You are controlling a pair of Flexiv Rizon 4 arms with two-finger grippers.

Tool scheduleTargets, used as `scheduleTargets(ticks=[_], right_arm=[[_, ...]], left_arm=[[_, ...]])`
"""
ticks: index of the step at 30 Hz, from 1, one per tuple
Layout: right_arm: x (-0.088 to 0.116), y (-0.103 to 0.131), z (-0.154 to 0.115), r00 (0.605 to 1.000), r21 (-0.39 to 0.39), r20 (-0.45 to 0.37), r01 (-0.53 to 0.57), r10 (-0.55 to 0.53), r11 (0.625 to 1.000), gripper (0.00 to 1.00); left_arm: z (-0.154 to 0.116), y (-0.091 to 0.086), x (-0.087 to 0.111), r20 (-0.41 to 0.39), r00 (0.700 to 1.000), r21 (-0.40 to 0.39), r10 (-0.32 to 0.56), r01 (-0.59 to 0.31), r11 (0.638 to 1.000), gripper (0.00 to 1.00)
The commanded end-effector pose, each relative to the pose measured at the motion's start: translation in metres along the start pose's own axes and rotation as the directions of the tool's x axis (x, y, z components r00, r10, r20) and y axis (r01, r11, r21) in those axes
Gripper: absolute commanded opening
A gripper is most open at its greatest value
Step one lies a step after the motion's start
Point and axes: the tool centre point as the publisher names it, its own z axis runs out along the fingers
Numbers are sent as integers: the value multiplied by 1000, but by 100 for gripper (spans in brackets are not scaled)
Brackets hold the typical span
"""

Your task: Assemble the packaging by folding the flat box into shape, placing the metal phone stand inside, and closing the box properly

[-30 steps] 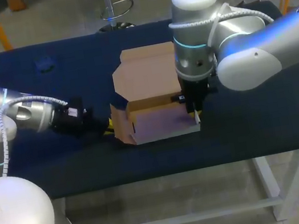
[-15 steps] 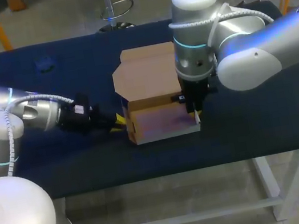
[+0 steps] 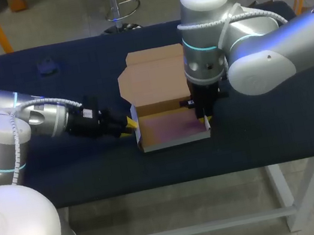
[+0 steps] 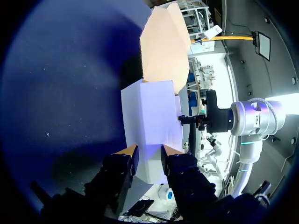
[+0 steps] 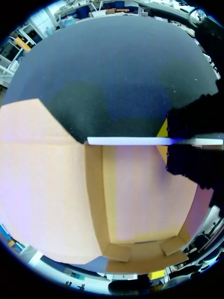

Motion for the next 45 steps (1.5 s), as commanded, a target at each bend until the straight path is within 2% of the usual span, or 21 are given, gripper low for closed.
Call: scheduleTargets(ticks=[1,8,14,24,33,38,45], right_arm=[[1,0,0,1000,2,1,0,0,1000,0],[1,0,0,1000,2,1,0,0,1000,0],[1,0,0,1000,2,1,0,0,1000,0],[1,0,0,1000,2,1,0,0,1000,0],[1,0,0,1000,2,1,0,0,1000,0],[1,0,0,1000,2,1,0,0,1000,0],[1,0,0,1000,2,1,0,0,1000,0]], left_arm=[[9,-2,2,12,1000,-5,-4,4,1000,37],[14,-2,5,49,999,13,-4,4,1000,39],[19,-2,8,106,994,40,-1,-3,999,45],[27,-2,8,204,979,70,1,-15,997,46],[37,-5,7,354,935,87,2,-35,996,46],[40,-10,4,443,897,84,-1,-40,996,44],[41,-18,0,507,862,80,-13,-31,996,44]])
